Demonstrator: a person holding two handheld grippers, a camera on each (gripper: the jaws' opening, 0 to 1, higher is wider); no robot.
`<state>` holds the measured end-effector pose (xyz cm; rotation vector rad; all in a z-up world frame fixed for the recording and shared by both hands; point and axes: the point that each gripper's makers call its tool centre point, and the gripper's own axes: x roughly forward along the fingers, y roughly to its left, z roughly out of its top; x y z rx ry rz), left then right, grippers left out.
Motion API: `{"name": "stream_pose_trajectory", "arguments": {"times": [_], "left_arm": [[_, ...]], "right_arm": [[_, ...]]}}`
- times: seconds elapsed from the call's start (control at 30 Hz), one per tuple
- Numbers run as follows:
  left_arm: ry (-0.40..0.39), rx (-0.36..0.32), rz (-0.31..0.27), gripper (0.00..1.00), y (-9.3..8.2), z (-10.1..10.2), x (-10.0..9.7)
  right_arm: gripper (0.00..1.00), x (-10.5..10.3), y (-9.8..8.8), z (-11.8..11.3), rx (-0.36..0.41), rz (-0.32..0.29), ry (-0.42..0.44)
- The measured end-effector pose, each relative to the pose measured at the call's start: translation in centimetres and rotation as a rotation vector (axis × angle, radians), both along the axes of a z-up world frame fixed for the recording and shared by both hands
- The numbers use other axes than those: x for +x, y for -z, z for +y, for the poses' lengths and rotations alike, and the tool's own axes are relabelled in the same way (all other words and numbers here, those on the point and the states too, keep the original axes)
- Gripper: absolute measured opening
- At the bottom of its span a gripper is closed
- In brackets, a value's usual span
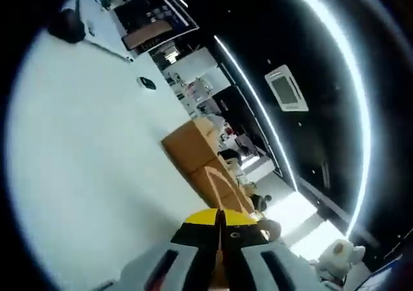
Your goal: Pick up one paper box from the group, open the paper box, and remove the item inside
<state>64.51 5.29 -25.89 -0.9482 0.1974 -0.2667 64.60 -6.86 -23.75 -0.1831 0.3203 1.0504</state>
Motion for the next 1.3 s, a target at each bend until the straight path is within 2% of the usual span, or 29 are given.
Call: {"name": "stream_pose_trajectory", "arguments": {"times": [0.13, 0.33, 0.43, 0.47, 0.7, 0.83, 0.93, 1.03, 1.1, 1.17, 1.23, 1.27, 1.3], "left_arm": [[0.0, 0.04, 0.001, 0.04, 0.3, 0.0, 0.3], [0.008, 0.025, 0.036, 0.04, 1.3, -0.6, 0.3], [0.009, 0.167, 0.026, 0.04, 1.7, -0.9, 0.2], [0.011, 0.185, 0.024, 0.04, 1.7, -1.1, 0.2], [0.066, 0.176, 0.039, 0.05, 2.9, -3.1, 0.2], [0.063, 0.234, 0.026, 0.05, 2.8, -3.4, 0.2], [0.06, 0.244, 0.022, 0.05, 3.0, -3.3, 0.3], [0.047, 0.346, -0.005, 0.06, 2.9, -2.9, 0.3], [0.009, 0.351, -0.015, 0.06, 2.4, -2.0, 0.5], [-0.064, 0.358, -0.057, 0.08, 1.1, 0.2, 0.7], [-0.1, 0.341, -0.095, 0.08, -0.9, 1.8, 0.3], [-0.125, 0.366, -0.131, 0.1, -2.2, 2.7, 0.1], [-0.173, 0.471, -0.208, 0.12, -4.4, 4.1, -0.3]], "right_arm": [[0.02, 0.0, 0.0, 0.0, 0.007, 0.003, 0.0], [0.02, 0.0, 0.0, 0.1, 0.006, 0.016, -0.05], [0.02, -0.1, 0.0, 0.1, -0.003, 0.02, -0.065], [0.02, -0.1, 0.1, 0.1, -0.004, 0.022, -0.066], [0.02, -0.2, 0.1, 0.1, 0.001, 0.025, -0.082], [0.02, -0.2, 0.1, 0.1, -0.005, 0.028, -0.089], [0.02, -0.2, 0.1, 0.1, -0.005, 0.03, -0.089], [0.02, -0.1, 0.1, 0.1, 0.005, 0.03, -0.086], [0.02, -0.1, 0.1, 0.0, 0.003, 0.027, -0.085], [0.02, -0.2, 0.1, 0.1, -0.004, 0.02, -0.084], [0.02, -0.2, 0.1, 0.1, -0.017, 0.013, -0.085], [0.02, -0.1, 0.1, 0.1, -0.02, 0.014, -0.085], [0.02, -0.1, 0.1, 0.1, -0.018, 0.018, -0.086]]}}
